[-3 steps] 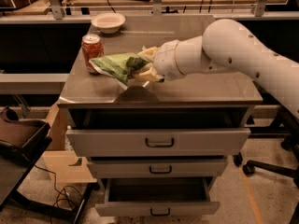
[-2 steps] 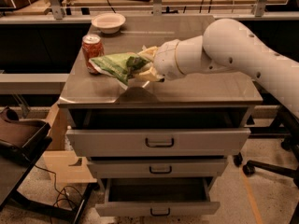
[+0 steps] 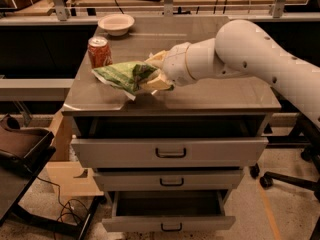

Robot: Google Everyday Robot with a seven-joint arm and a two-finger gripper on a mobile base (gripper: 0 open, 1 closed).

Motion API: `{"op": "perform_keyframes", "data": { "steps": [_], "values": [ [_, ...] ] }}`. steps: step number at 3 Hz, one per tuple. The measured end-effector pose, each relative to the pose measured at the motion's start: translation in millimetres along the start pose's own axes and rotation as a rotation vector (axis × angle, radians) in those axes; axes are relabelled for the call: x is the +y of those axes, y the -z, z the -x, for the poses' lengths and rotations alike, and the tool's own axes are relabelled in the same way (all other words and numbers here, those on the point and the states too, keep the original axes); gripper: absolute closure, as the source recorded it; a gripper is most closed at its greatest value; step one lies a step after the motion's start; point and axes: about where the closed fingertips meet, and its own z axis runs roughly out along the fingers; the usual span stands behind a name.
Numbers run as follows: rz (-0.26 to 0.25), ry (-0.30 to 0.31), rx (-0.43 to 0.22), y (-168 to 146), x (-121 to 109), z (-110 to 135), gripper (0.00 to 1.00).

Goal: Move green jalapeno chip bag near coke can

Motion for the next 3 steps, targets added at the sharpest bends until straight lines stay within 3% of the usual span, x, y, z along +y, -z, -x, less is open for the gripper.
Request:
{"op": "perform_keyframes", "data": {
  "steps": [1, 2, 3],
  "values": [
    [0.003, 0.002, -0.001, -1.4, 1.0, 1.3, 0.07],
    [0.005, 0.003, -0.002, -2.3, 1.8, 2.1, 0.00],
    [0.005, 0.003, -0.002, -2.3, 1.8, 2.2, 0.00]
  ]
}}
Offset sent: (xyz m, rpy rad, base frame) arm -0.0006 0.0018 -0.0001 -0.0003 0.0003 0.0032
